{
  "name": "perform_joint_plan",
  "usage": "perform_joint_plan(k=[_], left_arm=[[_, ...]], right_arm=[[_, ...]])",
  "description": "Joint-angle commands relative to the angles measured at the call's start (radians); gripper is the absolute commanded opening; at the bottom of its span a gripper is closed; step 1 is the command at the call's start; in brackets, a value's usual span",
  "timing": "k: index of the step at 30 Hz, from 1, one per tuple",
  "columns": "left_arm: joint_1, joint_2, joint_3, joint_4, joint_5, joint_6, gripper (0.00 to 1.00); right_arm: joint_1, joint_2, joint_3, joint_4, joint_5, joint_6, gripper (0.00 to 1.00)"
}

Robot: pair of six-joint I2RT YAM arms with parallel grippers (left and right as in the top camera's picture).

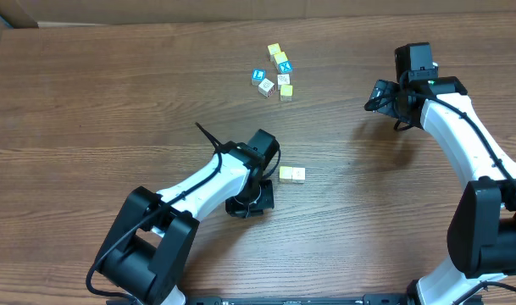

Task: Flip 4 blocks
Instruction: 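Set the white Z block down left of the yellow block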

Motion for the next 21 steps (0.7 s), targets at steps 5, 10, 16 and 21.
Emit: perform_joint_plan(k=[5,10,16,21], left_arm=[[0.062,0.006,0.003,0.078,0.015,-0.037,0.04],[0.072,0.006,0.003,0.113,0.036,-0.063,0.04],[0.078,-0.003,0.018,-0.002,0.057,-0.028,0.04],[0.056,-0.037,0.026,-0.069,0.06,-0.032,0.04]], right_arm=[[-0.003,-0.029,0.021,0.005,0.01,-0.004,1.0],[-0.003,-0.029,0.021,0.005,0.01,-0.004,1.0],[-0.003,-0.029,0.021,0.005,0.01,-0.004,1.0],[-0.003,-0.029,0.021,0.005,0.01,-0.004,1.0]])
